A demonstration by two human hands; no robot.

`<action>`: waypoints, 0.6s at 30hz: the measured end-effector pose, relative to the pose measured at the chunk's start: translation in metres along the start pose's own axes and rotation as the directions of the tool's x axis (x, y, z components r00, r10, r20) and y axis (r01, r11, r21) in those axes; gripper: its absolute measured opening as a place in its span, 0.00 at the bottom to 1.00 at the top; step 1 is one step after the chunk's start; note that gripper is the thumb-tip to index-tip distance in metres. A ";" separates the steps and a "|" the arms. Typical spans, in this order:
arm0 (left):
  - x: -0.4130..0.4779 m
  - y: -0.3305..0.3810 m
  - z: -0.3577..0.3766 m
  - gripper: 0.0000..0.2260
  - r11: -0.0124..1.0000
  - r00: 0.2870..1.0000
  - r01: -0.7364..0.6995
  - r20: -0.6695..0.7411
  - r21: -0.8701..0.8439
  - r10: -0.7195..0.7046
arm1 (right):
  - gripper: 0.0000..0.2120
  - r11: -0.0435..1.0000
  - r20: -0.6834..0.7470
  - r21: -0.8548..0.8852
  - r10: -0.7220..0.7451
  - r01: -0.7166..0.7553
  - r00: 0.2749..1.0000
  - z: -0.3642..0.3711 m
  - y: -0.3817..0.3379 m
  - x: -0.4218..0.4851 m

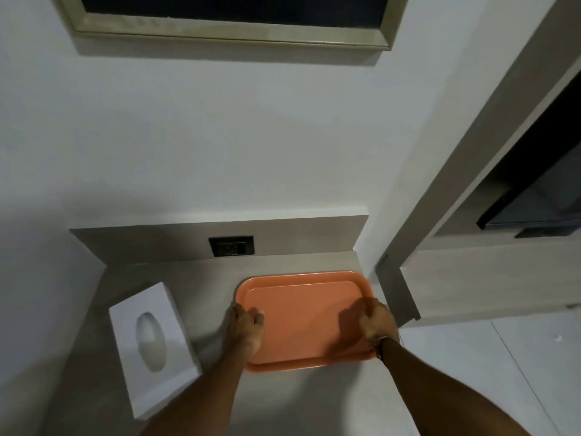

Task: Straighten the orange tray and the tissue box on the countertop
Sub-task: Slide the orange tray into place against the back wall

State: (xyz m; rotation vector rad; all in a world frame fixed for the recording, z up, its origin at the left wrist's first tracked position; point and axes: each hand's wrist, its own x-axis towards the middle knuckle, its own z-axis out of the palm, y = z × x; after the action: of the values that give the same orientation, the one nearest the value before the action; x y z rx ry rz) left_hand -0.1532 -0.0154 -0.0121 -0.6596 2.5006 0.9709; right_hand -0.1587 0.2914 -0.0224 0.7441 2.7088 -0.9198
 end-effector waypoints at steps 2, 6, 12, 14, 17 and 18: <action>0.003 0.001 0.001 0.35 1.000 1.000 -0.001 0.021 -0.002 0.002 | 0.16 1.000 -0.005 0.012 0.011 -0.011 1.000 -0.001 0.000 -0.001; 0.005 0.002 0.001 0.36 1.000 1.000 0.001 0.024 0.001 -0.001 | 0.17 1.000 0.007 0.014 0.019 -0.019 1.000 0.001 0.001 0.001; 0.003 0.002 0.002 0.37 1.000 1.000 -0.014 0.020 0.018 0.013 | 0.18 1.000 0.010 -0.028 -0.012 0.013 1.000 0.001 0.003 0.002; 0.000 0.000 0.004 0.38 0.993 0.998 -0.049 -0.026 0.107 0.052 | 0.22 0.993 -0.022 -0.105 -0.047 0.044 0.999 0.004 0.004 -0.002; -0.015 -0.006 0.010 0.37 0.922 0.974 -0.160 -0.094 0.353 0.205 | 0.31 0.946 -0.016 -0.289 -0.158 0.147 0.987 0.011 0.002 -0.021; -0.023 -0.008 0.014 0.36 0.884 0.959 -0.205 -0.094 0.420 0.266 | 0.33 0.918 0.001 -0.343 -0.210 0.198 0.978 0.015 0.003 -0.030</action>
State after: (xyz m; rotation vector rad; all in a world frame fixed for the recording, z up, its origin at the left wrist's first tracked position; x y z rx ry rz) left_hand -0.1278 -0.0047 -0.0144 -0.3073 2.8432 0.4520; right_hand -0.1315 0.2719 -0.0261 0.4168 2.9058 -0.4490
